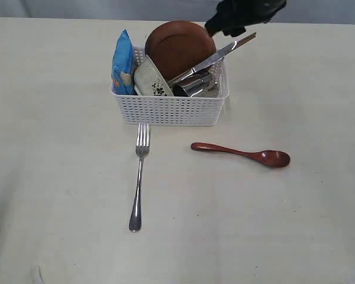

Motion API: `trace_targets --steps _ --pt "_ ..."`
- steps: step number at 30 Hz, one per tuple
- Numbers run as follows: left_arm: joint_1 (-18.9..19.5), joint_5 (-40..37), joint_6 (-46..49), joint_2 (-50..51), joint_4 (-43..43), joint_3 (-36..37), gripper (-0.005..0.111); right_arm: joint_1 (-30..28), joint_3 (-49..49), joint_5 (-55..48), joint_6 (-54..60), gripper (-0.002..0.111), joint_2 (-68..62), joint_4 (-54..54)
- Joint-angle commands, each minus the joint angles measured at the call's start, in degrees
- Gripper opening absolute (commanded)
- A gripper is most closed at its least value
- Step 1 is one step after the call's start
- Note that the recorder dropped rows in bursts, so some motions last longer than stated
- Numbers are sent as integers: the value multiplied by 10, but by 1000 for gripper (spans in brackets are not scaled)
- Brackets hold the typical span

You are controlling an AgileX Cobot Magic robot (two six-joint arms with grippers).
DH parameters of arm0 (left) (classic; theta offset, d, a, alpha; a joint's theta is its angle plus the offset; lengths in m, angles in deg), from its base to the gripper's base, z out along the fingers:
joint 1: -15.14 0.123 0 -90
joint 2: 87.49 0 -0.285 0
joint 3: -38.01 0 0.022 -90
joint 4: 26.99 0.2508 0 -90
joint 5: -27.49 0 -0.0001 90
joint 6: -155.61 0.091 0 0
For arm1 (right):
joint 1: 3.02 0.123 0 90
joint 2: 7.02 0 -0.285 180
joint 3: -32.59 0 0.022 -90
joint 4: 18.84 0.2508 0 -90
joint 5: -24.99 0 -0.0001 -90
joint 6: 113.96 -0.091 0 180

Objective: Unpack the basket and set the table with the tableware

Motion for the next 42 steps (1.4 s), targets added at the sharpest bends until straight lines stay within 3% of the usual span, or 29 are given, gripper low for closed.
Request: trace_targets --steps 1,5,9,12,17,42 --pt "1 0 3 -2 -3 2 0 -100 -9 -28 0 59 -2 230" --pt "1 0 3 -2 -3 2 0 -164 -9 -92 95 60 -31 431" --pt "1 0 3 -2 -3 2 0 -189 3 -139 203 60 -79 547" --pt "1 0 3 -2 -3 2 0 -179 23 -83 227 60 -103 573" --pt "1 0 3 -2 -3 2 0 -150 57 20 415 60 -112 758" --pt "1 0 3 -2 -3 2 0 -142 95 85 456 60 -112 763"
